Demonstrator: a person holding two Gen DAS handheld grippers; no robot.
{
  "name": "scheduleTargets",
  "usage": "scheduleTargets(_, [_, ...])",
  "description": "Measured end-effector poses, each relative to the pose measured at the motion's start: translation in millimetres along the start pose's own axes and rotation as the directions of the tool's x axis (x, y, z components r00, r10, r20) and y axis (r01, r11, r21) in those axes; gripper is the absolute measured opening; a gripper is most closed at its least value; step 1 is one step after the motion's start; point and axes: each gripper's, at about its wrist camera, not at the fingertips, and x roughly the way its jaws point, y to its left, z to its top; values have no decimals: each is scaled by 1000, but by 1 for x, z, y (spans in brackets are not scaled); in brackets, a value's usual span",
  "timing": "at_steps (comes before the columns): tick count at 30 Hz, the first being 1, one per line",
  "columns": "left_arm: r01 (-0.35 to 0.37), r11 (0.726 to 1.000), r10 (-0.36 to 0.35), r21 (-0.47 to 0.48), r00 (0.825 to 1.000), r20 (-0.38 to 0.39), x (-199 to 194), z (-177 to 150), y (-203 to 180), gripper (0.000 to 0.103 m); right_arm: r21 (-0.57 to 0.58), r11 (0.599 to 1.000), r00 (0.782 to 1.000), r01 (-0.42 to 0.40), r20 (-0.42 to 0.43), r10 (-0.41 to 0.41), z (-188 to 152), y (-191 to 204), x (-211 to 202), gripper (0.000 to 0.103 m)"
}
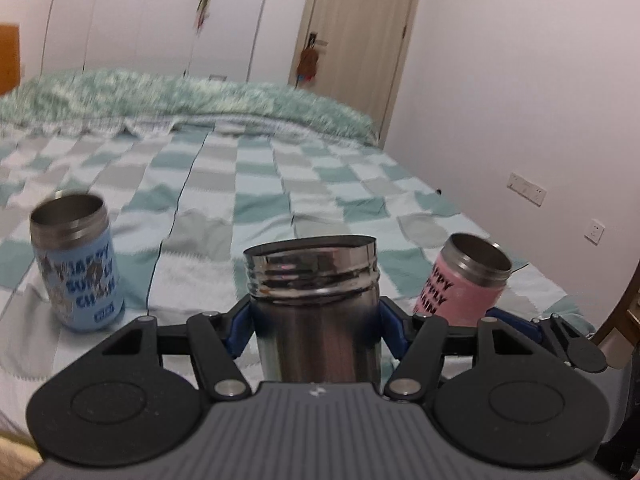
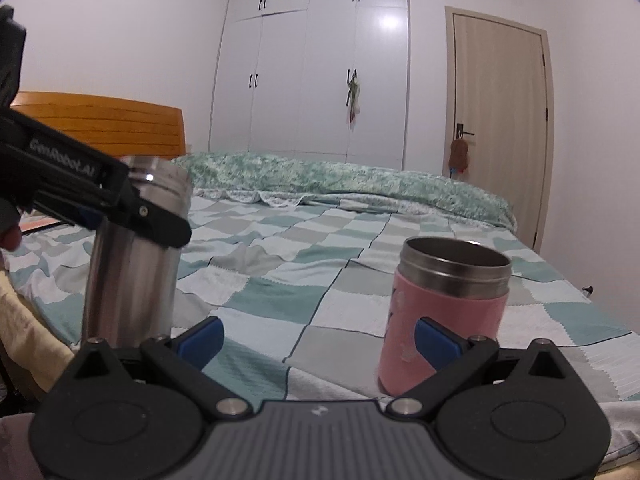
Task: Flip cup upright
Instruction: 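Grasp the silver cup with the left tool while the right tool releases it, then lower the silver cup upright onto the blanket and open the left tool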
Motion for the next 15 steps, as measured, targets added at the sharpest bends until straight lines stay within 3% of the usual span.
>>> scheduleTargets(6, [-19,998,13,64,995,99,-1,12,-18,64,9,1000,999,11,36,-11,-1,-5,-6,102])
scheduleTargets(9, [-64,991,46,114,987,156,5,16,-28,64,15,1000,999,21,43,-22,-1,-7,-7,102])
scheduleTargets(15, [-108,982,75,152,976,206,34,18,-39,64,38,998,997,53,49,-55,-1,-10,-8,102])
